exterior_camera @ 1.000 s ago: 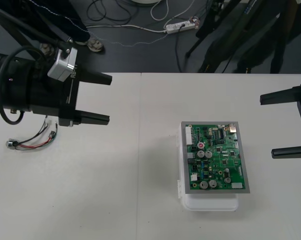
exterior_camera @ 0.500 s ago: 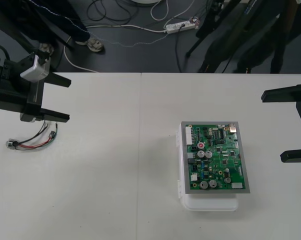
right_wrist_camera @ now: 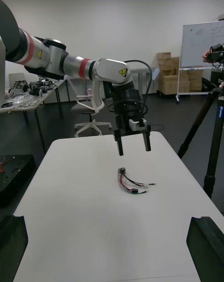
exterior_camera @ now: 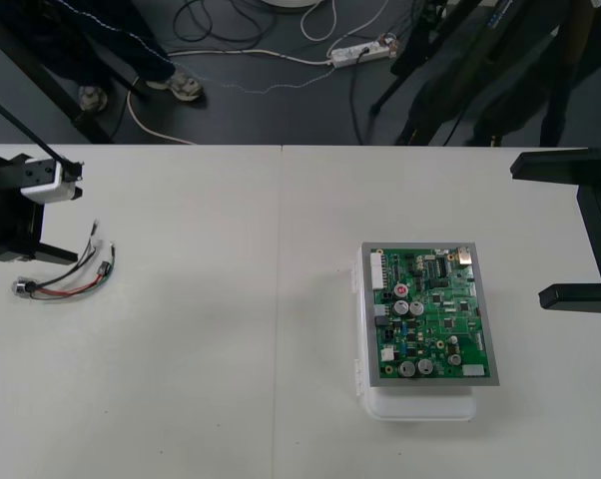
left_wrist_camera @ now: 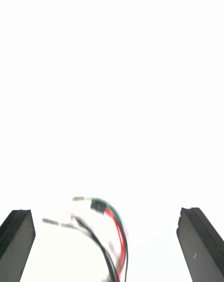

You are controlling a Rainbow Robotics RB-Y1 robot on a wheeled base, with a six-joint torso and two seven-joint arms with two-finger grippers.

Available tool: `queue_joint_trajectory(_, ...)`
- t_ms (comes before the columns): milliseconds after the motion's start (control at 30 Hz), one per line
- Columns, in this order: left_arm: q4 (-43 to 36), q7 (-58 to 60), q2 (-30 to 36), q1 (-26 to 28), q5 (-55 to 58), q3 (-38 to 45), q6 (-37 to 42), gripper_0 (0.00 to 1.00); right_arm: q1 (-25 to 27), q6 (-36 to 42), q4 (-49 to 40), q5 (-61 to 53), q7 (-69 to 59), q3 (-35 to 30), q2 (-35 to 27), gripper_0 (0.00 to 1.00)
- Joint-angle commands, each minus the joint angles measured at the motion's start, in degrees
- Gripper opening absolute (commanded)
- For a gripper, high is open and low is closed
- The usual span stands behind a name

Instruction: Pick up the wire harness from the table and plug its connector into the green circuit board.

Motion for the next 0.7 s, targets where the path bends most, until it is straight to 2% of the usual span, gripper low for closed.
queue_joint_trajectory(33,2.1,2.7,2.2,0.1,-4.6,-2.8,-1.8,0.90,0.7,-0.1,-1.8,-1.0,0.8,-1.9,1.1,1.00)
queue_joint_trajectory(467,7.0,1.5,-0.6,-1.3,-17.2,-8.2,1.0,0.90,0.8,-0.8,-1.8,-0.8,3.3,-1.6,1.1,1.00)
queue_joint_trajectory(700,9.6,-7.7,-1.2,-1.5,-16.9,-8.6,1.0,0.89,0.8,-0.8,-1.8,-0.8,4.3,-1.6,1.3,1.00)
